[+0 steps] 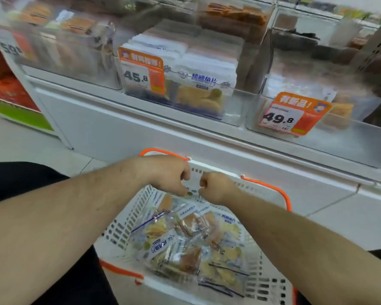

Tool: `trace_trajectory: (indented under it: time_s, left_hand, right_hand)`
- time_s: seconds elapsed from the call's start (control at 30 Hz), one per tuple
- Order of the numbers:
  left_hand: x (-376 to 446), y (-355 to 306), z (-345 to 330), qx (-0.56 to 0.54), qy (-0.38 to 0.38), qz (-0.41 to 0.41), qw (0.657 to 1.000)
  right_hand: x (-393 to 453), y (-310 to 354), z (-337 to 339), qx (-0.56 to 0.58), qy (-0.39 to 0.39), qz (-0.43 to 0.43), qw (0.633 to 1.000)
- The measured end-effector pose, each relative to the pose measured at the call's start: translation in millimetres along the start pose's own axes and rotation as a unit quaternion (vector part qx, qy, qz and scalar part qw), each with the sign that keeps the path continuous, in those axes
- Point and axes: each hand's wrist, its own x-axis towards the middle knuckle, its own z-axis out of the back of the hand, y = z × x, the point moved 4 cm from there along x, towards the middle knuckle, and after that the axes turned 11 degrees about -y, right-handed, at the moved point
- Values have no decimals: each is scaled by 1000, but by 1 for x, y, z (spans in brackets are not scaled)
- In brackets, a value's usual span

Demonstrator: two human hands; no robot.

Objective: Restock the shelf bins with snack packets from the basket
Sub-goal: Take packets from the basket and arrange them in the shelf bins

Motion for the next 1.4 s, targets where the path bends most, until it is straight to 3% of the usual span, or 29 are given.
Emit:
trace_trajectory:
  time_s: [0.17,0.3,0.53,0.73,1.0,1.4]
  left_hand:
    - [12,8,-11,-7,72,23,997]
    - [16,4,-5,-18,78,33,996]
    - [24,8,-9,-16,97,41,994]
    - [23,7,-9,-24,100,38,994]
    - [20,14,-3,-22,46,53,997]
    - [5,-14,-6,-202,-61,66,975]
  right_hand:
    - [2,-37,-75,53,96,-138,984]
    - [4,-54,-120,155,129,-265,943]
    - [13,-58,-153,222,128,-337,906]
    - [14,-48,-141,154,144,-261,942]
    - [14,-33,-34,97,58,-121,986]
    - [-42,-1,137,28,-25,24,999]
